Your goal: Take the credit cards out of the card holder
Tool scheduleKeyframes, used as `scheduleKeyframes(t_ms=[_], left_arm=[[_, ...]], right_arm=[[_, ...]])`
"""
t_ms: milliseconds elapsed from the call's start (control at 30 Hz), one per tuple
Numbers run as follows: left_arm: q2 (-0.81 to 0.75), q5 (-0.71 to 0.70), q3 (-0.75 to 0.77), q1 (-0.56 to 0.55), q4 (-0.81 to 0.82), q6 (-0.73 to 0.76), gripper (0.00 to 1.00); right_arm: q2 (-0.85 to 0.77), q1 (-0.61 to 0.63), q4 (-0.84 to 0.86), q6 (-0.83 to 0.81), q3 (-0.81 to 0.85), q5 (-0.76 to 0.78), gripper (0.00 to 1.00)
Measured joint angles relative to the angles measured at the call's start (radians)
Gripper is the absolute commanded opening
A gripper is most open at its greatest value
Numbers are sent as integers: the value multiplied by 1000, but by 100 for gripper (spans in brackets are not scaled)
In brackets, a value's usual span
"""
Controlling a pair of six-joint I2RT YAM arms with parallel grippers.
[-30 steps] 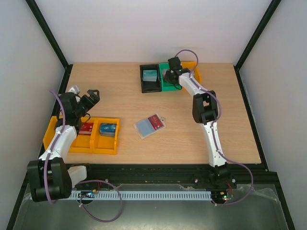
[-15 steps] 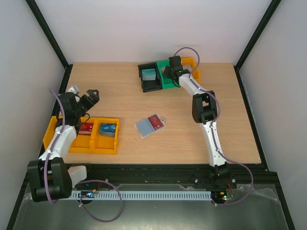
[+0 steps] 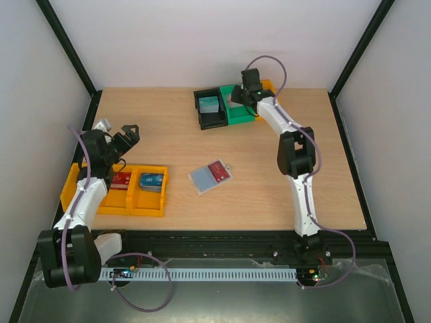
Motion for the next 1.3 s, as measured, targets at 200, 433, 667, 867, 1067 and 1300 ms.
scheduleKeyframes(t_ms=[200,433,667,867,1067,1300], left_arm=[[-19,9,0,-58,15,-1,99],[-73,24,0,-130,22,-6,99],[-162,24,-1,-135,8,-11,99],[-201,21,-5,-133,-10,-11,99],[-238,21,-26,-133,-10,-12,99],[-258,21,-42,-132,-20,-12,100]], right_arm=[[-306,36,-18,-22,-251,-2,29],[-495,212,-79,-66,-507,44,41],[-517,377,-192,-111,-705,30,69],[-492,396,-293,-126,-708,29,81],[-452,408,-357,-129,-745,26,85],[-432,422,-357,-129,-789,23,85]])
